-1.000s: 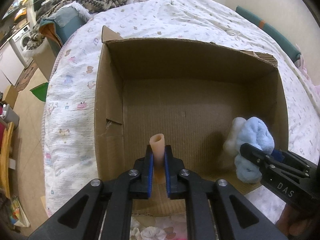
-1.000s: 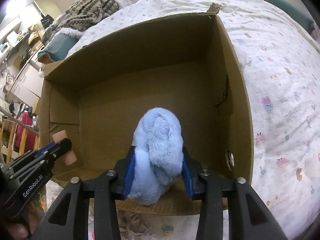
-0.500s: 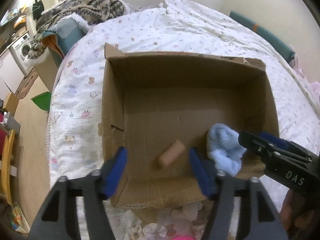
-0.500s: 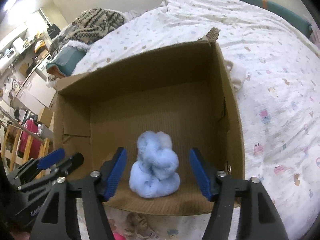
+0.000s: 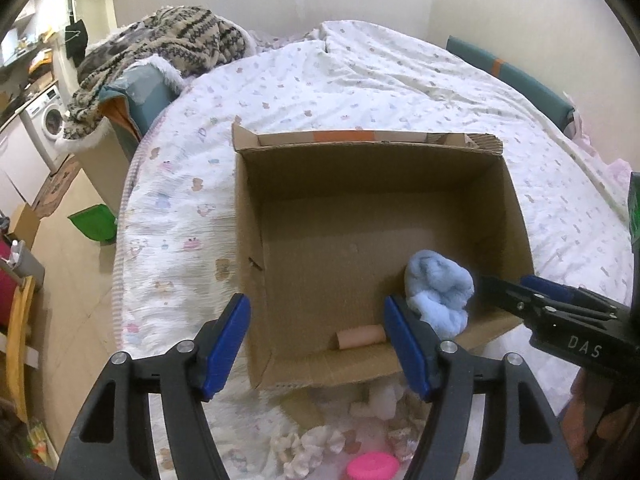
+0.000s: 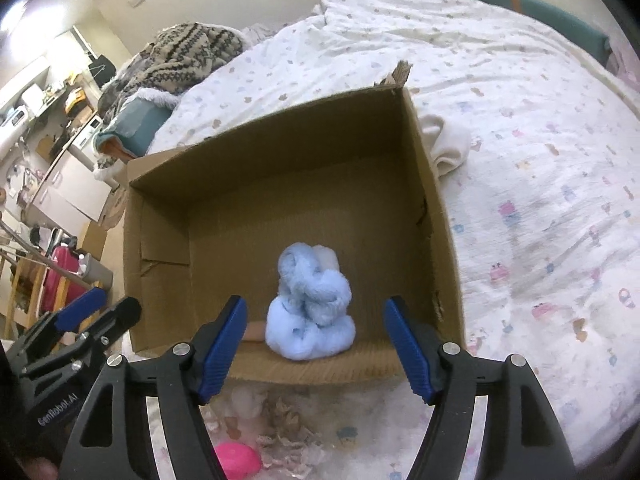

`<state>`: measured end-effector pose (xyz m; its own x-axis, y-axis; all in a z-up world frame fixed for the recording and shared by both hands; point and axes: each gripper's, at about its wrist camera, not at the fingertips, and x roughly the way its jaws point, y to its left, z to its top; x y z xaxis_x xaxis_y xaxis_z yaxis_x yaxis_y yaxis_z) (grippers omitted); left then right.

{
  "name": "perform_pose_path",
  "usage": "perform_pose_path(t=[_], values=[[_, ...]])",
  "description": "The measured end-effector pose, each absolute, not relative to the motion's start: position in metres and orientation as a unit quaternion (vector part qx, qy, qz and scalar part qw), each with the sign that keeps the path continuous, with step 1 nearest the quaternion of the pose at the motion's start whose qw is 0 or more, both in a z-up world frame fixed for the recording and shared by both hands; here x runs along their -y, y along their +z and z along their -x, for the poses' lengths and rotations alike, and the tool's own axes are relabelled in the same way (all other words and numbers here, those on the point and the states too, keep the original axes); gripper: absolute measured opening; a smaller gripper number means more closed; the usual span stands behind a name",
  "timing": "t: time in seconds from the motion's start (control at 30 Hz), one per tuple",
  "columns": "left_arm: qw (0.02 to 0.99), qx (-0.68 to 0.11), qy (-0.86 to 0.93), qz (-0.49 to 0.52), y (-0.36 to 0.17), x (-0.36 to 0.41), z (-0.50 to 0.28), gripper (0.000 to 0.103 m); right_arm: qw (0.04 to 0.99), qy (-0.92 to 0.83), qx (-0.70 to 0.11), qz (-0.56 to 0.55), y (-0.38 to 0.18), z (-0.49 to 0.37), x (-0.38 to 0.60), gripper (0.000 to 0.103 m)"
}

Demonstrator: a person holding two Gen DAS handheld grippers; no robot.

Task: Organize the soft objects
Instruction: 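Open both tools to drop the cylinder and sock bundle into the box, then grasp the white lace scrunchie with the left tool while the right grasps beige scrunchies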

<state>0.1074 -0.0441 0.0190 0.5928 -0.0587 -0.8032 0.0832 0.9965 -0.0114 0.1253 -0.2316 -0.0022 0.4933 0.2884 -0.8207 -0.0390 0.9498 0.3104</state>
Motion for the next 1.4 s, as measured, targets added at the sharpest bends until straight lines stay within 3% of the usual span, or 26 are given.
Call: perform_pose_path(t=[0.3,0.8,1.03,1.4], values=[[0.885,-0.463,-0.033,0.039,0.025,0.02,-0.077,0.066,0.852,0.104,-0.494,-0.137,0.001,-0.093,0.237,0.079],[0.877,-0.479,0.007,0.045,0.038,0.005,-0.03,0.066,0.856,0.13,-0.487,-0.118,0.019,-0.05,0.227,0.079],[0.874,-0.483,0.008,0.051,0.036,-0.003,-0.031,0.066,0.828,0.127,-0.522,-0.16,0.001,-0.05,0.235,0.079],[0.788,-0.611,-0.02,0.074,-0.048,-0.012,-0.051,0.066,0.788,0.111,-0.58,-0.173,-0.041,-0.055,0.229,0.079]])
